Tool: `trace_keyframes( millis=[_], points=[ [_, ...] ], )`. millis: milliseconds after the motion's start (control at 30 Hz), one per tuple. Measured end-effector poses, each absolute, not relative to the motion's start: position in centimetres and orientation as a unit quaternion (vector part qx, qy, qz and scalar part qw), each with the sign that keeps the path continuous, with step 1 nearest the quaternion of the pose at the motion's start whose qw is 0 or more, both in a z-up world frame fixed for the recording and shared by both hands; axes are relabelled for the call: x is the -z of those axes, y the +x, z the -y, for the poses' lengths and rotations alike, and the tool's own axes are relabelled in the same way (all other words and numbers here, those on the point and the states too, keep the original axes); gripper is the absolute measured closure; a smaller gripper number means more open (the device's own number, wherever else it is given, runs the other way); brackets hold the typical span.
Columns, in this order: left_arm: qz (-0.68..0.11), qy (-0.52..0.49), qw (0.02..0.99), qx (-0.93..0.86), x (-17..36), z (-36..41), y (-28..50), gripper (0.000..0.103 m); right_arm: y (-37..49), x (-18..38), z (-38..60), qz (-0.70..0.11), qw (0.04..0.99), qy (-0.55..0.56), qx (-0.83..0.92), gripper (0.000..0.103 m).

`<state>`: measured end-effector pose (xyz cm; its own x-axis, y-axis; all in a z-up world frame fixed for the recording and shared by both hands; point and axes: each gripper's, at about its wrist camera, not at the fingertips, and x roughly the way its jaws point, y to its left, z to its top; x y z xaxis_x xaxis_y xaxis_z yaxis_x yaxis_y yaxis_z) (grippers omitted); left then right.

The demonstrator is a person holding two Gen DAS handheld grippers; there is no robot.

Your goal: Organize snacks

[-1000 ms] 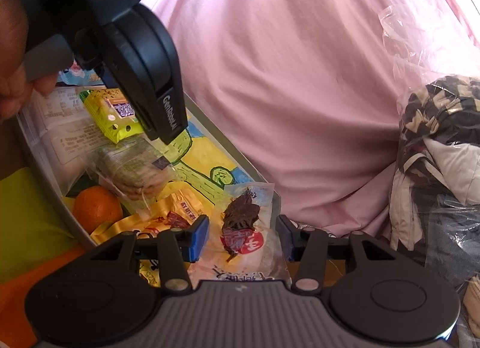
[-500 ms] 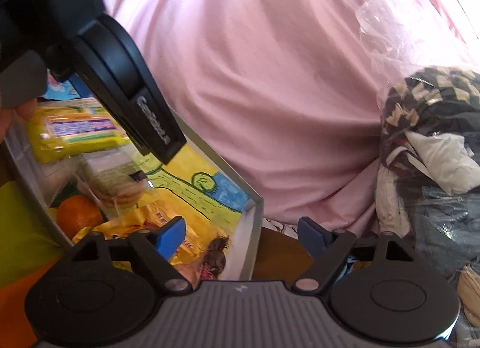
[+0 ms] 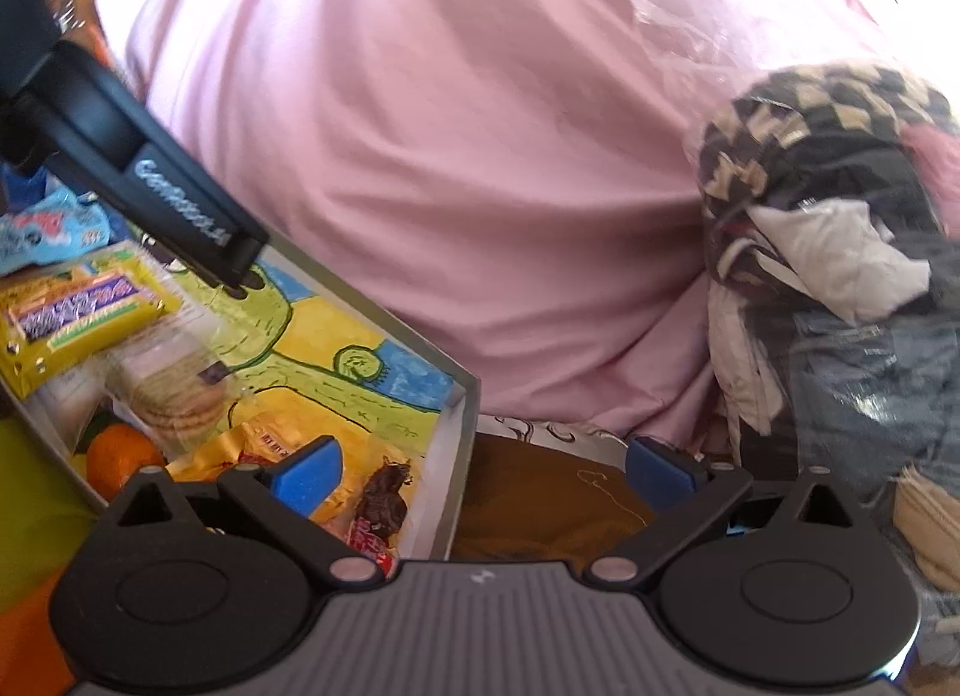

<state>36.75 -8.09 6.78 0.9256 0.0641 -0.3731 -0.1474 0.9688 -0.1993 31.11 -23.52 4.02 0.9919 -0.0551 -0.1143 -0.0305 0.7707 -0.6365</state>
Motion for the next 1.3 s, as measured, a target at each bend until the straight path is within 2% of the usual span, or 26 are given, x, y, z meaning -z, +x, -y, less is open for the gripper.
trace_keyframes(
  millis=[533,1067,1300],
  points=[
    [-0.182,-0.111,0.976,-0.053,-8.4,7.3,33.1,0.002,28.4,-6.9,24.4,-0.072,0.959,-0.273,-0.003,0.0],
    [-0.197,-0.118,0.972,-0.043,-9.0,4.5,28.9,0.001,26.5,-9.5,25.6,-0.114,0.988,-0.099,-0.023,0.0],
    [-0.19,-0.097,0.976,-0.033,-9.2,3.6,27.2,0.001,24.9,-9.4,25.2,-0.11,0.99,-0.088,-0.029,0.0]
  ],
)
